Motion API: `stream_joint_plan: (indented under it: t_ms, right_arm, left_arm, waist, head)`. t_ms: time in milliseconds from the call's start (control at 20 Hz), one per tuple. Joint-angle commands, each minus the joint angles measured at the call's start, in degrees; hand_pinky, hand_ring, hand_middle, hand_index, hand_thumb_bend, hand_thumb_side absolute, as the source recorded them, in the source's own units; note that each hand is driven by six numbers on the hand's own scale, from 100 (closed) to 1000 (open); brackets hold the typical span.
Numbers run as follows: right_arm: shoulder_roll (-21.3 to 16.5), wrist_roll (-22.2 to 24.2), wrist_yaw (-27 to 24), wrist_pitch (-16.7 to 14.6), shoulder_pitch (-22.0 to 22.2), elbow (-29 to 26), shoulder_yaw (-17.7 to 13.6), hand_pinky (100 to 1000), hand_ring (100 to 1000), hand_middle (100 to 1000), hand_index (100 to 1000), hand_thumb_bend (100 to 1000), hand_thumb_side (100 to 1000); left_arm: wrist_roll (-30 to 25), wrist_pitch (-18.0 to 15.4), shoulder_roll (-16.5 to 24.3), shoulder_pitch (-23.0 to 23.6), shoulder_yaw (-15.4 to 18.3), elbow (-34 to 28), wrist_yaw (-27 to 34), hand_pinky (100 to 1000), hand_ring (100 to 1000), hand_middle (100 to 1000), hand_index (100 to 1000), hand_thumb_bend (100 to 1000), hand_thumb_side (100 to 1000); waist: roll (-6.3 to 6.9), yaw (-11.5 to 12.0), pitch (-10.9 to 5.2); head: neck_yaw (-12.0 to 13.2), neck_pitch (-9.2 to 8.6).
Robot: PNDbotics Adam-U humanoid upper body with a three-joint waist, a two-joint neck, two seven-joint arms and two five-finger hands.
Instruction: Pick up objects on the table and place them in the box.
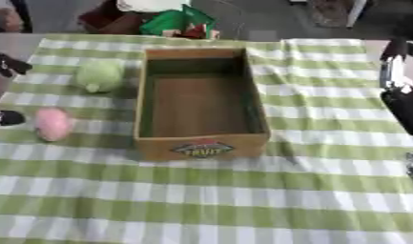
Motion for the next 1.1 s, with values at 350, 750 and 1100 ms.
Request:
stream_joint_plan:
  t_ms: [350, 750, 1100]
  right_arm:
    - [-0.7, 0.5, -0.4, -0.1, -0.4, -0.8, -0.1, 751, 786, 730, 815, 100, 500]
    - [-0.6, 0.7, -0.5, -0.1, -0.4, -0.8, 0.0, 751, 786, 730, 814, 100, 500]
    - [-0.5, 0.8, -0.6, -0.1, -0.5, -0.8, 0.0, 752, 786, 730, 815, 100, 499]
  left_arm:
    - [-10.7, -14.2, 0.6, -1.0, -1.7, 1.0, -0.4, 661, 784, 795, 952, 591, 799]
    - [-7.6, -15.2, -1.8, -1.6, -3.9, 4.6, -5.7, 658, 784, 806, 956, 581, 800]
    - [-3.7, -14.4, -3.4, -2.2, -4.8, 7.3, -11.8, 664, 785, 802, 945, 594, 798]
  waist:
    - [0.16, -0.1, -0.65]
    - [0.05, -0.4, -0.38]
    - [-0.02, -0.6, -0.22]
  head:
    - [0.2, -0.94]
    - [0.5, -1.10]
    - [0.1, -1.02]
